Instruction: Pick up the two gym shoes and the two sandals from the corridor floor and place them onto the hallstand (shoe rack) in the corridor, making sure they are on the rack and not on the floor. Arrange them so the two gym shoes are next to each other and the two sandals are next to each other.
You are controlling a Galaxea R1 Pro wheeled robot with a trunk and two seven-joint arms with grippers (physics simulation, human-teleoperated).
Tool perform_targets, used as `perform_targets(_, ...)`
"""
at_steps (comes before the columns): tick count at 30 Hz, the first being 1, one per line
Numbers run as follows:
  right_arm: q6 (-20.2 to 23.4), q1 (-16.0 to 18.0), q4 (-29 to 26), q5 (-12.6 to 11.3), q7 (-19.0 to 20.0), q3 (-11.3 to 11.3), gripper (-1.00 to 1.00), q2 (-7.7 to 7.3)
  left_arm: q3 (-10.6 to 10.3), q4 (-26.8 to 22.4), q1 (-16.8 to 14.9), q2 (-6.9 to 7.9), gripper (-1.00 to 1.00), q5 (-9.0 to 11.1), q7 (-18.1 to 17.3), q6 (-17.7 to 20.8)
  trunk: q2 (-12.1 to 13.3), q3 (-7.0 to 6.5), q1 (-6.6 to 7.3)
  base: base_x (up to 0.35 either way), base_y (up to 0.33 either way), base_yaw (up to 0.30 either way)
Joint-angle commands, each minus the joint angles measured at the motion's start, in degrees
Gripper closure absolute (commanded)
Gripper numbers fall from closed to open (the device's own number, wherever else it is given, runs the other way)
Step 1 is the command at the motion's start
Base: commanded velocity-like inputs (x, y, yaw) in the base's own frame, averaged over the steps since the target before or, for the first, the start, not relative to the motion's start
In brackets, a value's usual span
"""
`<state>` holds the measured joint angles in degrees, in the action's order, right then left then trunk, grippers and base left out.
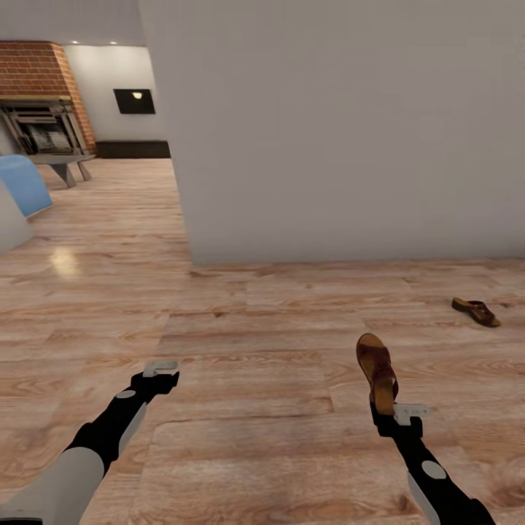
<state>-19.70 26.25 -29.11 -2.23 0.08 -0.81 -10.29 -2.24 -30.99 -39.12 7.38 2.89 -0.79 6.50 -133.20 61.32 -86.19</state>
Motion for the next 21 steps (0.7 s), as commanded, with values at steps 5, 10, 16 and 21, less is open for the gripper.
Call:
perform_targets(5,-0.2,0.0,0.1,-0.2,0.0,0.0,1.0,0.0,-0.2,-0.1,0.0,-0.03,-1.0,0.4,0.0,0.4,0.0,-0.29,0.01,0.091,0.005,-0.217)
perform_targets(10,-0.1,0.0,0.1,-0.3,0.0,0.0,1.0,0.0,-0.1,-0.1,0.0,0.03,-1.0,0.4,0.0,0.3,0.0,-0.52,0.01,0.271,0.087,-0.266)
perform_targets(16,-0.1,0.0,0.1,-0.3,-0.1,0.0,1.0,0.0,-0.1,-0.1,0.0,0.01,-1.0,0.4,0.0,0.4,0.0,-0.64,0.01,0.306,0.126,-0.287)
perform_targets(21,-0.1,0.1,0.1,-0.3,-0.1,0.0,1.0,0.02,-0.1,-0.1,0.0,0.02,-1.0,0.4,0.0,0.4,0.0,-0.65,0.01,0.314,0.133,-0.294)
